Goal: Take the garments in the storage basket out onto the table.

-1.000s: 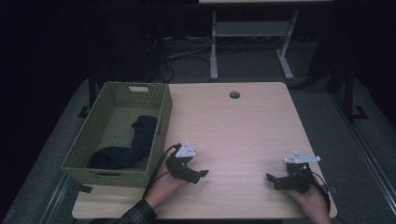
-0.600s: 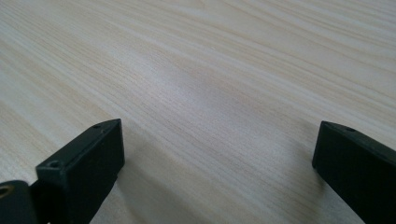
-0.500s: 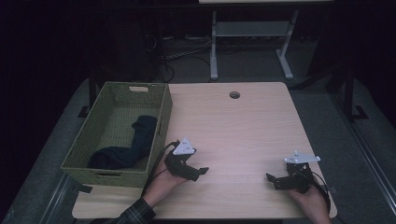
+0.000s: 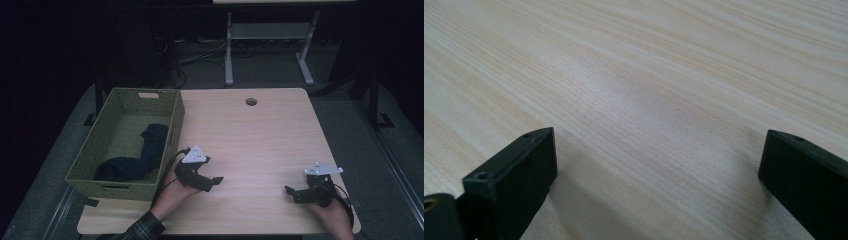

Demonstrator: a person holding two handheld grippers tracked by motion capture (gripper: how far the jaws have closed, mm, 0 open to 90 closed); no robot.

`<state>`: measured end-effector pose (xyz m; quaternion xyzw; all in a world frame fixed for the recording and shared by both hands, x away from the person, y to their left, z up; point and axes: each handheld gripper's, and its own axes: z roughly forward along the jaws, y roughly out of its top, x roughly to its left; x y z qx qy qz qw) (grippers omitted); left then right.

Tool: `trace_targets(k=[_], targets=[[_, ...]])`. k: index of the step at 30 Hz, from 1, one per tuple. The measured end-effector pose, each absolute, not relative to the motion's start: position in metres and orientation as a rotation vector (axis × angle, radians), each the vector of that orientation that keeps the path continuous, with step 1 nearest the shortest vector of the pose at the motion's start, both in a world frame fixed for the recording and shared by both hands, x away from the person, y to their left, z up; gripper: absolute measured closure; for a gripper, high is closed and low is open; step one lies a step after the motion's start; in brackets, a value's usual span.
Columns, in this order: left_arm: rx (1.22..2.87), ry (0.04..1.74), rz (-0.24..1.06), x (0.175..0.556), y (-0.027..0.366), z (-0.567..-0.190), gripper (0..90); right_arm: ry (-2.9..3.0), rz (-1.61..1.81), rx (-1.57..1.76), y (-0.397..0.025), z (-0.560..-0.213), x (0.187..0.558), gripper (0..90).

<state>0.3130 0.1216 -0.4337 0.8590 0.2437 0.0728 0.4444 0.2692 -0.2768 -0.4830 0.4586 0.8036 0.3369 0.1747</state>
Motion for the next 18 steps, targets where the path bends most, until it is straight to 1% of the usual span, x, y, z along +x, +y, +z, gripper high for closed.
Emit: trace_targets(k=[18], targets=[[2.122, 0.587, 0.173, 0.315, 0.122, -0.419, 14.1, 2.278, 0.955, 1.300, -0.277, -0.483, 0.269, 1.9]])
